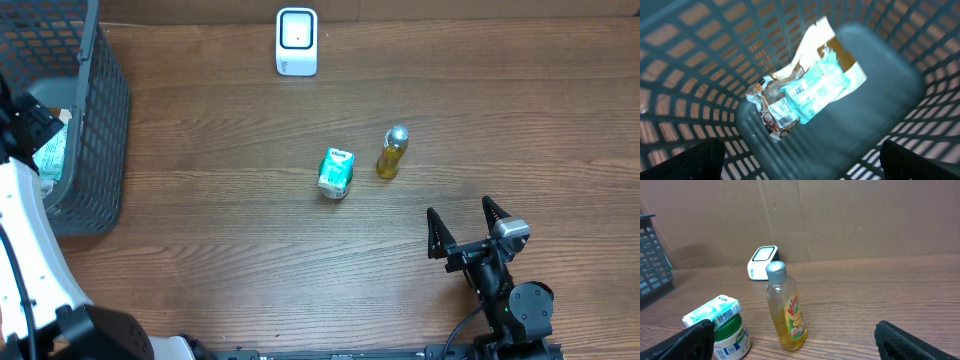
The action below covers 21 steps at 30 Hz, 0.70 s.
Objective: Scan the item barcode
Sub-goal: 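Reach the left gripper into the basket and grasp the brown snack bag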
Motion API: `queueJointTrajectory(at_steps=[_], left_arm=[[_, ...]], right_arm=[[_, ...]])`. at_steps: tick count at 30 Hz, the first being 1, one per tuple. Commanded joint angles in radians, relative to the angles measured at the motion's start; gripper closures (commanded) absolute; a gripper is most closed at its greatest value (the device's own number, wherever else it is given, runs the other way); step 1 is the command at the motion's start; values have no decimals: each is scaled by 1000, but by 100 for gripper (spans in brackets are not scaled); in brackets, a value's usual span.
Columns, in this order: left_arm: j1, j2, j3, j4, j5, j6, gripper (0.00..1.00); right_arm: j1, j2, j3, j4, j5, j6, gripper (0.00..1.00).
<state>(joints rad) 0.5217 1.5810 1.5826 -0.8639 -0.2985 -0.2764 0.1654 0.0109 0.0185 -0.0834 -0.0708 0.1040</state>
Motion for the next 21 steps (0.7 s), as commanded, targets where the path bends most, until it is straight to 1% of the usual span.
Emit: queueJointTrajectory(at_steps=[1, 4, 7, 11, 15, 21], left_arm=[[2, 61, 6, 9, 11, 187, 0], [2, 101, 6, 10, 11, 243, 0], [3, 140, 6, 41, 11, 310, 0], [9, 170, 6, 90, 14, 368, 1], [40, 206, 6, 134, 103, 432, 0], [112, 271, 6, 201, 251, 470, 1]], right_arm=[[5, -8, -10, 3, 10, -3, 0], [5, -8, -10, 3, 10, -3, 0], [5, -8, -10, 3, 10, -3, 0], [5, -8, -10, 3, 10, -3, 0], [5, -8, -10, 3, 10, -3, 0], [5, -8, -10, 3, 10, -3, 0]])
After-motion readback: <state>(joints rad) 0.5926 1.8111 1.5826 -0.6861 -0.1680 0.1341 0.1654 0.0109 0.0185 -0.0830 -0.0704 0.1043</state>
